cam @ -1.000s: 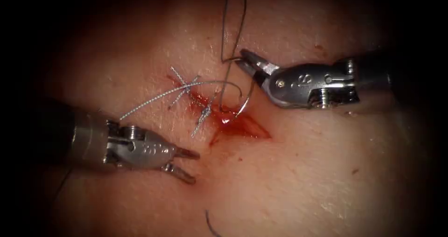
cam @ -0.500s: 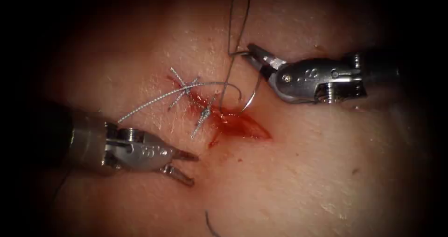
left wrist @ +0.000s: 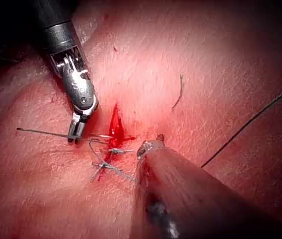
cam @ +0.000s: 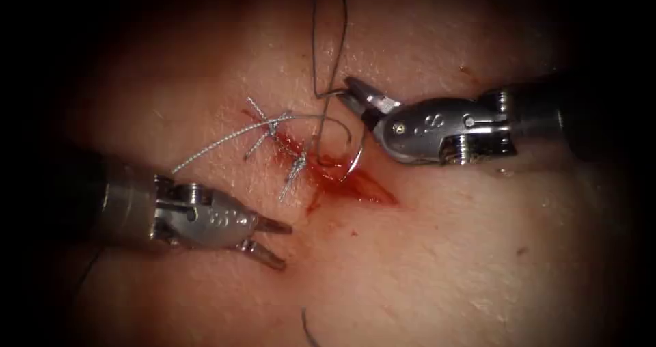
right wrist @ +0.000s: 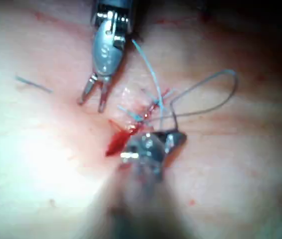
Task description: Wound Closure
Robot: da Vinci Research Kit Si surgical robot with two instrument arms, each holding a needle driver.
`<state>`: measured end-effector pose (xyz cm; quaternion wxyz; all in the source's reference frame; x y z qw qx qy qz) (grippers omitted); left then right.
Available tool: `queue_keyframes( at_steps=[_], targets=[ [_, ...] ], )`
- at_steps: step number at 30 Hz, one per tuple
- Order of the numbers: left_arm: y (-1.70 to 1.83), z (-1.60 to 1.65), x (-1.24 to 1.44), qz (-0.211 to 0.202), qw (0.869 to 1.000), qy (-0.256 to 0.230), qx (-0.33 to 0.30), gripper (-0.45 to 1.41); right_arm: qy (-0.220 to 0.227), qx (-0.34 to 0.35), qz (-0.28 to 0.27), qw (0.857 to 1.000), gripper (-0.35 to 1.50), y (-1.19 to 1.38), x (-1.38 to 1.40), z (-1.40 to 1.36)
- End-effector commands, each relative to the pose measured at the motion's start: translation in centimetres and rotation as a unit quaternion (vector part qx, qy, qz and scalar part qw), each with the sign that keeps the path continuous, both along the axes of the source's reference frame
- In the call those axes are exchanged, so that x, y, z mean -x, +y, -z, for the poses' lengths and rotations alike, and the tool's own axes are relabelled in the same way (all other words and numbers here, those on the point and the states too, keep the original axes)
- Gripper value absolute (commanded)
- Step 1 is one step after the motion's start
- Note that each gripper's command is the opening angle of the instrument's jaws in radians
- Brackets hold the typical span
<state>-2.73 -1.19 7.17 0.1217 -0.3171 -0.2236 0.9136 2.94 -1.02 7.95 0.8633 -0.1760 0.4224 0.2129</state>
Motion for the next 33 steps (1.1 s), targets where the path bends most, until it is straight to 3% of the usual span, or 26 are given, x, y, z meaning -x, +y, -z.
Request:
queue_keyframes(
  at_steps=[1, 8, 14, 23, 33],
  targets=[
    [-0.04, -0.05, 0.07, 0.003, 1.0, 0.001, -0.003, 0.1, 0.005, -0.001, 0.003, 1.0, -0.35, -0.07, -0.09, -0.03],
    [0.01, -0.02, 0.15, 0.002, 1.0, 0.002, -0.002, 0.1, 0.029, -0.003, -0.001, 1.0, -0.35, 0.05, -0.15, 0.12],
    [0.04, 0.02, 0.17, 0.004, 1.0, 0.001, -0.003, 0.1, 0.03, 0.001, 0.005, 1.0, -0.35, -0.09, -0.27, 0.04],
    [0.04, 0.04, 0.2, 0.005, 1.0, -0.001, -0.001, 0.1, 0.038, 0.001, 0.001, 0.999, -0.35, -0.05, -0.46, 0.08],
    [0.06, 0.02, 0.19, 0.004, 1.0, -0.001, -0.001, 0.09, 0.053, 0.003, -0.006, 0.999, -0.35, 0.02, -0.31, 0.24]
  ],
)
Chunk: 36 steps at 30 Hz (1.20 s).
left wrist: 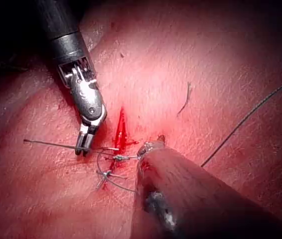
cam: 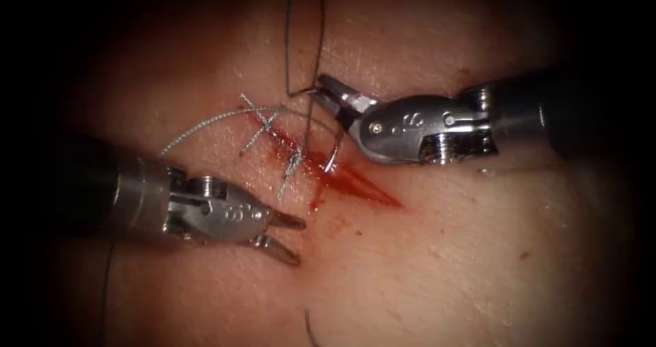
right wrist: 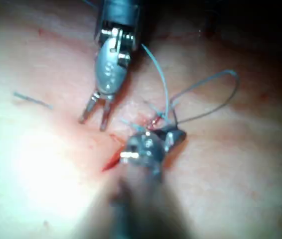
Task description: Wound Closure
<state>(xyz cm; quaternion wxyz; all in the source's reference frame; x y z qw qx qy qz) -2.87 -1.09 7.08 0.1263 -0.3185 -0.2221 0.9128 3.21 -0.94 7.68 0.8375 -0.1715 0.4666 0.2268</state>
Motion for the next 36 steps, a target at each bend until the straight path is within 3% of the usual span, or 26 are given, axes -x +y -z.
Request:
queue_keyframes(
  at_steps=[1, 19, 36],
  targets=[
    [-0.04, -0.07, 0.05, -0.001, 1.0, -0.001, -0.001, 0.09, 0.0, 0.001, 0.003, 1.0, -0.35, -0.06, -0.03, -0.03],
    [-0.04, -0.17, 0.07, 0.0, 1.0, 0.001, 0.003, 0.07, 0.032, -0.024, -0.02, 0.999, -0.35, 0.04, 0.01, 0.08],
    [-0.01, -0.21, 0.03, -0.003, 1.0, 0.0, 0.004, 0.05, 0.053, -0.05, -0.026, 0.997, -0.35, -0.05, -0.05, 0.13]
  ],
)
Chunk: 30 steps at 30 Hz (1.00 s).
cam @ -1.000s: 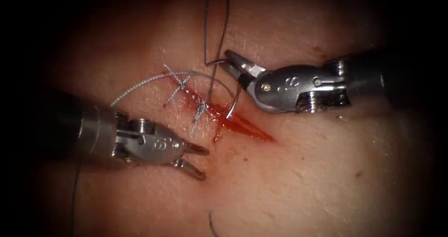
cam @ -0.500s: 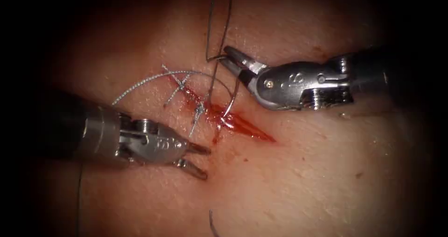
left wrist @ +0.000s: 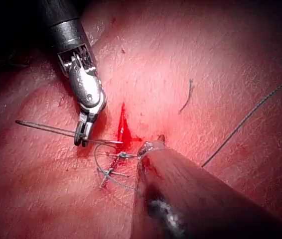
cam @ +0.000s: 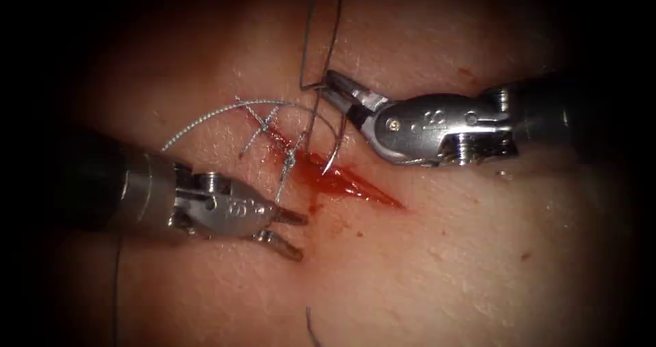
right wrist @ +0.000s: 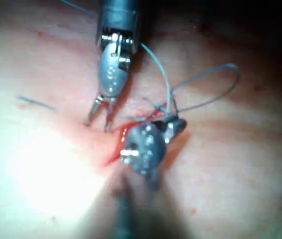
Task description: Wound Closure
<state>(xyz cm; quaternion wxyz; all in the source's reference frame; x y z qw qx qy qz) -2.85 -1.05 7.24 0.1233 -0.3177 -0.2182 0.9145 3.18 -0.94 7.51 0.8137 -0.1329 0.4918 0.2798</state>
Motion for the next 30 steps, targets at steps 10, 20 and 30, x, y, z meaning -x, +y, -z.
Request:
queue_keyframes(
  at_steps=[10, 20, 30],
  targets=[
    [-0.04, -0.06, 0.02, -0.002, 1.0, -0.002, -0.001, 0.05, 0.028, -0.036, -0.013, 0.999, -0.35, -0.09, -0.09, -0.04],
    [-0.05, -0.05, -0.01, -0.002, 1.0, -0.002, 0.0, 0.04, 0.06, -0.077, -0.038, 0.995, -0.35, -0.17, -0.1, -0.05],
    [-0.05, -0.05, -0.05, -0.002, 1.0, 0.0, 0.004, 0.04, 0.088, -0.115, -0.052, 0.988, -0.35, -0.18, -0.08, -0.09]
  ],
)
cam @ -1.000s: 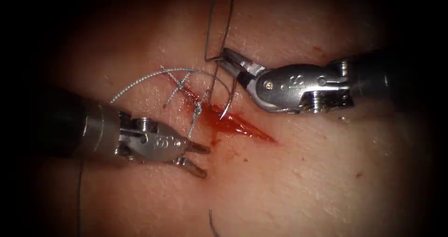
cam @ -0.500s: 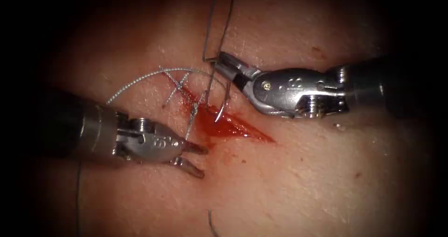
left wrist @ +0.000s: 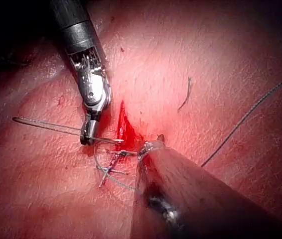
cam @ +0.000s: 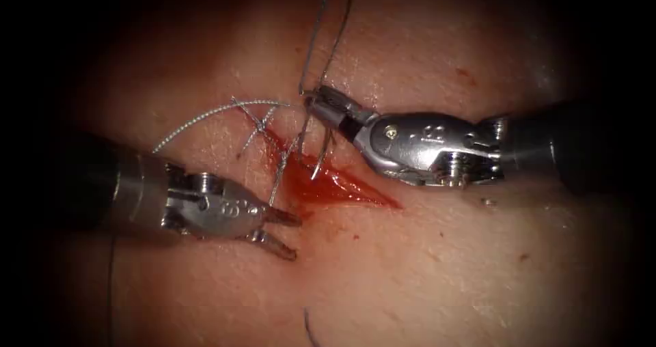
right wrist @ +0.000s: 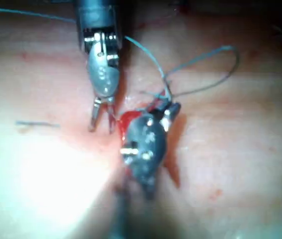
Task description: Wound Closure
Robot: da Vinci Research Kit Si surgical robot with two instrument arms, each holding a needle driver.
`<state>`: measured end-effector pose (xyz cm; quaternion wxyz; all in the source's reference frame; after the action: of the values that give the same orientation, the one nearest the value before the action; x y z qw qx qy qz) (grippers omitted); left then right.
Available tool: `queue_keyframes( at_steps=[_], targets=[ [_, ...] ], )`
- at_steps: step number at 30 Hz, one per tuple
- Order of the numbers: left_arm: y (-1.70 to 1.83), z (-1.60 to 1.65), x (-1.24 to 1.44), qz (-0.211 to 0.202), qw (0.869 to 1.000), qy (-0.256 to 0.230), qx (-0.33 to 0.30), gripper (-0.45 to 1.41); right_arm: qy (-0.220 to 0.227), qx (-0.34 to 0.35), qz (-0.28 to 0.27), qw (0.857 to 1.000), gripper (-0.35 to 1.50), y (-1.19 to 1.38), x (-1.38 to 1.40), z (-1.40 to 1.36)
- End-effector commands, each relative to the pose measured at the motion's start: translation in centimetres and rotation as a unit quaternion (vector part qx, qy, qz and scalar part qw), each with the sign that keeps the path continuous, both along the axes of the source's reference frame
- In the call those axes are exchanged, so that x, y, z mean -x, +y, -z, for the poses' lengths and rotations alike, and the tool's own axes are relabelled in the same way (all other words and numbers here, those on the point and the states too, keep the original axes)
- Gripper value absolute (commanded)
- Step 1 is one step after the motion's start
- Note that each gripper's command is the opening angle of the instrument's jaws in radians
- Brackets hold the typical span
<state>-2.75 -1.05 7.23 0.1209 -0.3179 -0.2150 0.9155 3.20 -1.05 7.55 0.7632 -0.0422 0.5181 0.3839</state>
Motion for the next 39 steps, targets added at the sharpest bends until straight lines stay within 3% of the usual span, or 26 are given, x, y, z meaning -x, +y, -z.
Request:
queue_keyframes(
  at_steps=[1, 10, 16, 28, 39],
  targets=[
    [-0.05, -0.06, 0.04, -0.001, 1.0, -0.001, 0.0, 0.04, 0.008, -0.013, -0.004, 1.0, -0.35, -0.07, -0.06, -0.07],
    [-0.15, 0.0, -0.11, -0.004, 1.0, -0.001, 0.004, 0.04, 0.03, -0.046, -0.02, 0.998, -0.35, -0.04, 0.03, -0.13],
    [-0.35, 0.12, -0.35, -0.006, 1.0, -0.001, 0.012, 0.05, 0.068, -0.1, -0.03, 0.992, -0.35, -0.11, 0.03, -0.28],
    [-0.23, -0.02, -0.43, -0.007, 1.0, 0.001, 0.018, 0.05, 0.15, -0.228, -0.055, 0.96, -0.35, -0.43, -0.02, -0.52],
    [-0.2, -0.03, -0.43, -0.006, 1.0, 0.001, 0.018, 0.05, 0.184, -0.333, -0.07, 0.922, -0.35, -0.79, -0.09, -0.3]
  ],
)
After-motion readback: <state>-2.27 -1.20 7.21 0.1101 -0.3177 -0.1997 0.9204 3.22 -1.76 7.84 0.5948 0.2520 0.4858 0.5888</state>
